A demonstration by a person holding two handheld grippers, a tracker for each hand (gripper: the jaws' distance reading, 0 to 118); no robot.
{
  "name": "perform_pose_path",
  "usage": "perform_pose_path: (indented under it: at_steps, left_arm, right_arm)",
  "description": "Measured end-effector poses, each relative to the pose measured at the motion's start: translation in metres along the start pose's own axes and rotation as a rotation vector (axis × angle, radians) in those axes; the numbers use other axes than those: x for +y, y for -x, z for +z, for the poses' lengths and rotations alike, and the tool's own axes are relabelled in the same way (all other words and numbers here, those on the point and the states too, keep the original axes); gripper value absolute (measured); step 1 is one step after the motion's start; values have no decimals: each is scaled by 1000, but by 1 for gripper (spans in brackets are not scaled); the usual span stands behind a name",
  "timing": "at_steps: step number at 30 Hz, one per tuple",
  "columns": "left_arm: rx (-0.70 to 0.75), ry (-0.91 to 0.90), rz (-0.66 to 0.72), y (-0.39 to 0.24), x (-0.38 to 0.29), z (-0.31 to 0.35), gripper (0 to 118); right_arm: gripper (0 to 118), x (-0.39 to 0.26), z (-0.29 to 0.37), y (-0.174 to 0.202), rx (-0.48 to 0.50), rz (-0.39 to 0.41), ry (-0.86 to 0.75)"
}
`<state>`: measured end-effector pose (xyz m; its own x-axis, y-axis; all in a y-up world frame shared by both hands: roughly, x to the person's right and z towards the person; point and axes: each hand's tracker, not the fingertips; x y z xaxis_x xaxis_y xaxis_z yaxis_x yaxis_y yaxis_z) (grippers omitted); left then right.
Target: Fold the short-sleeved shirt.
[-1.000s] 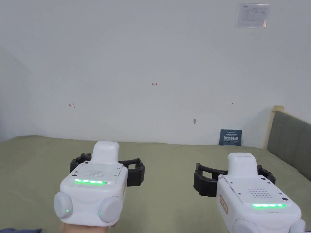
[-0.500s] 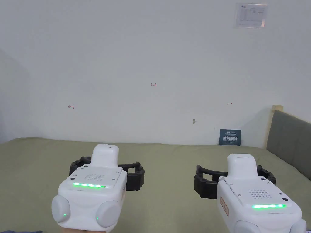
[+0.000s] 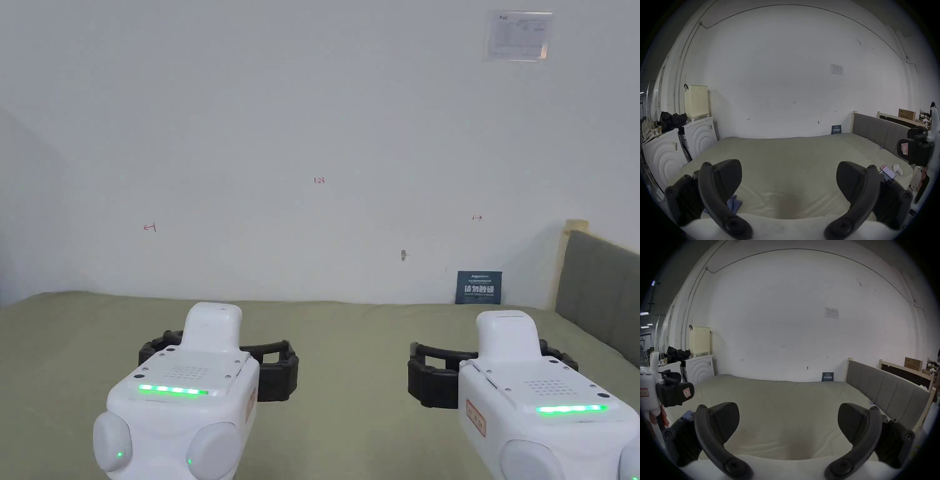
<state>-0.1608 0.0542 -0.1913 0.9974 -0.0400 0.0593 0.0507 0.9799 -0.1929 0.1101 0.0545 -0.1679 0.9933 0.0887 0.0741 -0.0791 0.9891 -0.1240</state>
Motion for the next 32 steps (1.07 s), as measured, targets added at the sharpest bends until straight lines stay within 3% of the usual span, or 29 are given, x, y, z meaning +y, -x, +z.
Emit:
perform_pose_path:
  at_steps: [2, 4, 9, 12, 15, 20, 24, 29, 32]
  left_arm:
    - [-4, -2, 8, 0, 2, 2, 118]
    - [4, -8, 13, -1, 3, 2, 118]
    - [-1, 2, 21, -1, 5, 3, 118]
    - [4, 1, 18, -2, 5, 5, 118]
    - [4, -1, 35, -2, 6, 8, 118]
    - [9, 11, 26, -2, 6, 6, 118]
    - [8, 8, 32, -1, 6, 6, 118]
    - [-4, 13, 52, 1, 8, 8, 118]
    - [-6, 15, 63, 2, 8, 8, 118]
  right_arm:
    - [118, 0, 0, 6, -10, 55, -9]
    - [118, -2, 1, 8, -8, 52, -14]
    - [118, 1, 8, -3, 89, -77, -12]
    - [118, 5, 10, 0, 32, -52, -3]
    - [118, 3, 9, 4, -19, 22, -25]
    - [118, -1, 11, 3, 32, 11, -26]
    - [118, -4, 13, 6, -1, 11, -85]
    - [118, 3, 11, 0, 40, -31, -56]
    - [118, 12, 11, -6, 55, -97, 66]
